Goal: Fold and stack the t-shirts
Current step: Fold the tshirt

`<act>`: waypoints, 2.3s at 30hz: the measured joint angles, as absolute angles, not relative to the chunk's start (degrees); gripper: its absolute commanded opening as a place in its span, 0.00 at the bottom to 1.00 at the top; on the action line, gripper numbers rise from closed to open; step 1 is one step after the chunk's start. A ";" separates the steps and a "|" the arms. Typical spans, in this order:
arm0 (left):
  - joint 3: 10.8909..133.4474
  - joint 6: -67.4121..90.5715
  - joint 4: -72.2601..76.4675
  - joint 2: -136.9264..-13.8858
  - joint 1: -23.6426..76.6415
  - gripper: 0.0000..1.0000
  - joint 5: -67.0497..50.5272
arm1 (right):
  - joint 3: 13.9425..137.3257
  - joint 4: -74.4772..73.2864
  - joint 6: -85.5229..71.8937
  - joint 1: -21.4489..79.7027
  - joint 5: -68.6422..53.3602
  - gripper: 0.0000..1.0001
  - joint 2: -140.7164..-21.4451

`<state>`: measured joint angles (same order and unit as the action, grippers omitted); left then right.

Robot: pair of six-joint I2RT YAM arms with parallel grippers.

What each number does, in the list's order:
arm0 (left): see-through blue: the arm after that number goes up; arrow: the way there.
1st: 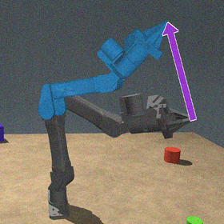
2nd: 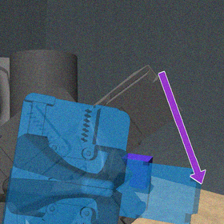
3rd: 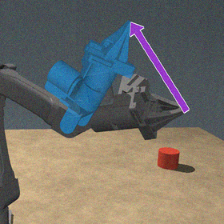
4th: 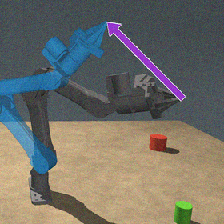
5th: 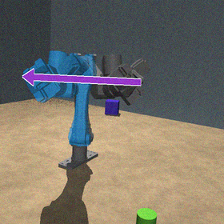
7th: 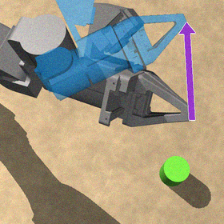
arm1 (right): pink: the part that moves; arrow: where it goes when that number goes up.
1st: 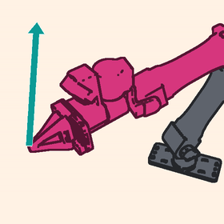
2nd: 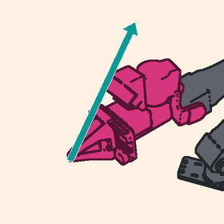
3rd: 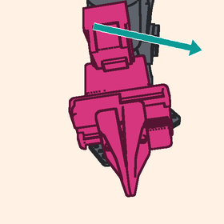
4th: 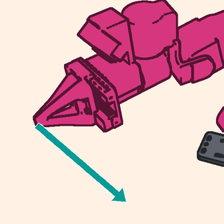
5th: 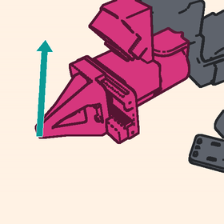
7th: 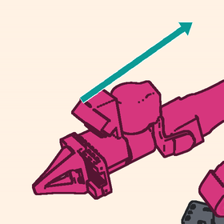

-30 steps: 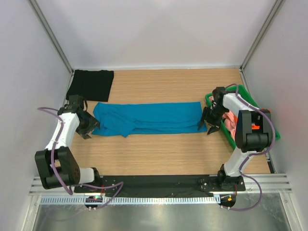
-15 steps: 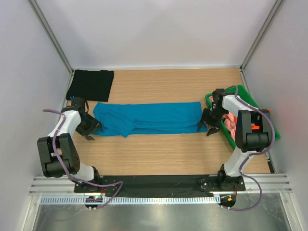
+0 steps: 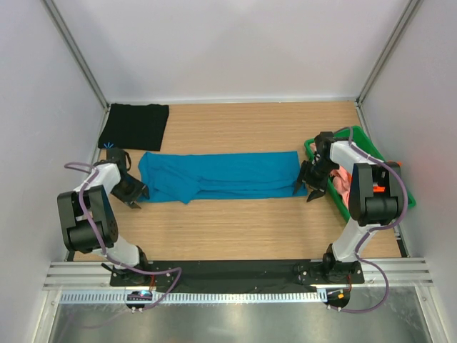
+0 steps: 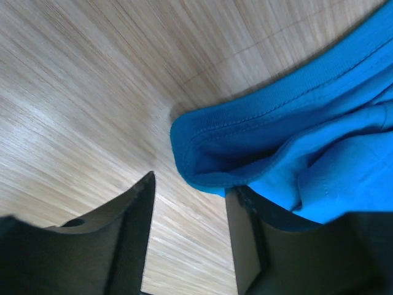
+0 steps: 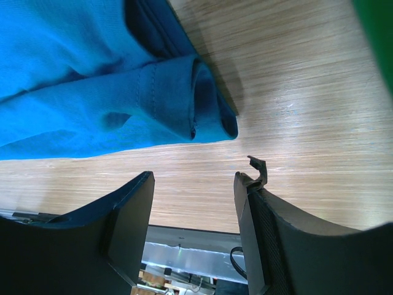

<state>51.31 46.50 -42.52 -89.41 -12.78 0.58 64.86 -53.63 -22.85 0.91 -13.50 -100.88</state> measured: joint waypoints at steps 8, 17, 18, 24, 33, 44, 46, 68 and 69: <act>49.98 46.54 -41.15 -88.92 -13.74 0.26 1.06 | 64.86 -53.60 -22.85 0.91 -13.39 0.61 -100.88; 47.59 47.88 -41.25 -88.03 -14.74 0.21 0.97 | 64.86 -53.60 -22.92 0.91 -12.91 0.60 -100.88; 47.29 48.07 -41.04 -87.74 -14.87 0.21 0.89 | 64.88 -53.63 -22.98 0.91 -12.75 0.59 -100.88; 46.61 48.40 -40.73 -87.13 -15.66 0.27 0.14 | 64.97 -53.82 -23.90 0.91 -11.62 0.58 -100.88; 46.57 47.55 -40.91 -84.03 -15.79 0.53 0.58 | 65.04 -53.78 -25.19 0.91 -9.69 0.59 -100.88; 46.78 47.00 -39.81 -86.83 -15.84 0.51 0.40 | 67.31 -52.45 -26.26 5.72 -5.39 0.59 -102.78; 46.81 46.83 -39.75 -86.94 -15.86 0.49 0.40 | 67.33 -52.31 -26.26 6.42 -4.84 0.59 -102.89; 48.90 41.04 -37.47 -89.08 -18.57 0.00 -0.69 | 67.24 -50.35 -25.87 8.67 -1.21 0.47 -103.22; 48.90 40.82 -37.47 -89.08 -18.61 0.00 -0.69 | 66.50 -49.74 -26.00 9.02 -1.15 0.44 -103.13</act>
<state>48.90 40.82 -37.47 -89.08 -18.61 -0.69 66.50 -49.74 -26.00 9.02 -1.15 -103.13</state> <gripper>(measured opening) 0.009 0.486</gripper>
